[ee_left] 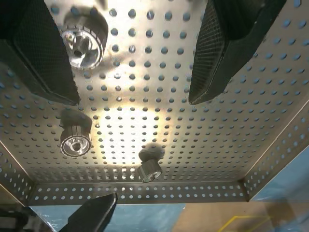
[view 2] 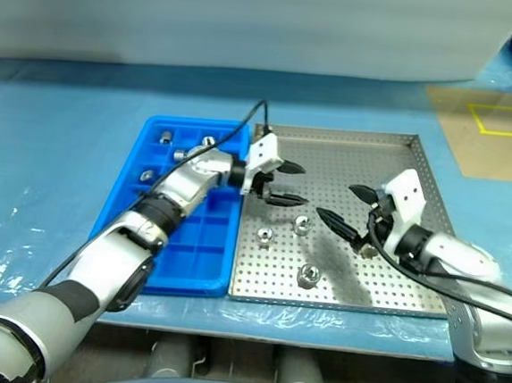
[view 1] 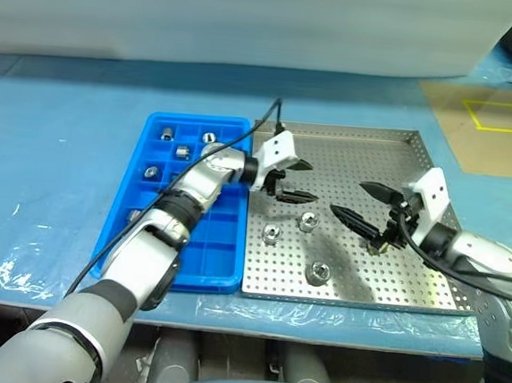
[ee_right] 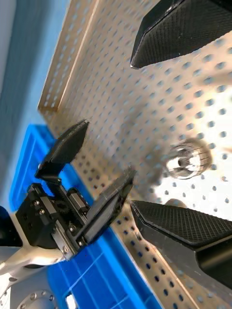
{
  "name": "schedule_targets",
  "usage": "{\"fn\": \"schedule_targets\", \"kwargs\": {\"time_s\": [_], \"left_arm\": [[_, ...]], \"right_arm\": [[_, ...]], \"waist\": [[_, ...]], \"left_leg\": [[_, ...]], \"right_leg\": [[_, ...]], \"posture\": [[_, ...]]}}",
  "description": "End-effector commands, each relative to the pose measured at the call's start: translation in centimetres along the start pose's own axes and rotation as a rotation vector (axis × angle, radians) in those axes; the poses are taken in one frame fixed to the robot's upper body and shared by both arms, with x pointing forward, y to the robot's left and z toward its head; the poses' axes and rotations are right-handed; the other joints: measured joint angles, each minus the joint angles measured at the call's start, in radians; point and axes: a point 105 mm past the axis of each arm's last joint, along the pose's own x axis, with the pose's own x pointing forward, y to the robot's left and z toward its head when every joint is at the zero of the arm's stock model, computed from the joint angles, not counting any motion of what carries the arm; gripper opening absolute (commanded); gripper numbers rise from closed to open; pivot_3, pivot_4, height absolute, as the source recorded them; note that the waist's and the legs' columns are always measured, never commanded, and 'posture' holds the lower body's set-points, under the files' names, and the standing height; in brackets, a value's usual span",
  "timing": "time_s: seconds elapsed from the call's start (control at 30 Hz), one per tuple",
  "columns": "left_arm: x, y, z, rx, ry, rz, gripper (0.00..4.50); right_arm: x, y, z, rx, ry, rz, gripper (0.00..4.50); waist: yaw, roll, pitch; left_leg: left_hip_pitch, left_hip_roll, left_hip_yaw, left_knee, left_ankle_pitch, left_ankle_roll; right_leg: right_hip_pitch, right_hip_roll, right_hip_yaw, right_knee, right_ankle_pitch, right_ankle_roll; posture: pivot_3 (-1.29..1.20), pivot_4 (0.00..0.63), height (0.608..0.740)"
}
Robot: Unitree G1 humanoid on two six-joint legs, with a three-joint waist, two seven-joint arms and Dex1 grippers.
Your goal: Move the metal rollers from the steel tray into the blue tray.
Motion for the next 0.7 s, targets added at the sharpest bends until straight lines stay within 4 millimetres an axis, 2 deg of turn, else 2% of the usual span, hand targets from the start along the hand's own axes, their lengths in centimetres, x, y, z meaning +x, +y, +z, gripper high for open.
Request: {"fn": "schedule_targets", "kwargs": {"time_s": [0.03,0.1,0.23,0.37,0.7], "left_arm": [[1.0,-0.8,0.5,0.063,0.008,-0.094,3.81],[1.2,-1.1,0.1,0.084,0.045,-0.128,3.81],[0.2,-1.2,-0.3,0.082,0.09,-0.203,3.81],[-0.8,-0.8,-1.3,0.083,0.157,-0.211,3.81],[-0.5,-1.7,-3.3,0.088,0.227,-0.227,3.81]], "right_arm": [[-1.5,0.4,1.1,-0.037,-0.035,-0.065,4.5],[-2.0,0.8,0.8,-0.023,-0.035,-0.09,4.5],[-2.6,1.1,0.3,-0.011,-0.021,-0.127,4.5],[-2.5,1.2,-0.1,-0.007,-0.016,-0.138,4.5],[-2.1,0.9,-0.3,-0.013,-0.01,-0.153,4.5]], "waist": [[-0.016,0.0,0.0],[-0.032,0.0,0.0],[-0.06,0.001,0.0],[-0.067,0.001,0.0],[-0.078,0.001,-0.001]], "left_leg": [[0.001,0.0,0.0,0.0,0.0,0.0],[0.002,0.0,0.0,0.0,-0.001,0.0],[0.001,0.0,0.0,0.001,-0.002,0.0],[-0.001,-0.001,0.0,0.004,-0.004,0.001],[-0.004,0.0,-0.001,0.004,-0.006,0.011]], "right_leg": [[0.001,0.0,0.0,-0.001,0.0,0.001],[0.002,0.0,0.0,-0.002,0.0,0.001],[0.002,0.0,0.0,-0.003,0.001,0.002],[0.003,-0.001,0.0,-0.003,0.001,0.002],[0.005,-0.003,0.0,-0.011,0.001,0.003]], "posture": [[-0.59,0.15,0.74],[-0.63,0.15,0.74],[-0.65,0.15,0.74],[-0.66,0.15,0.74],[-0.65,0.15,0.74]]}}
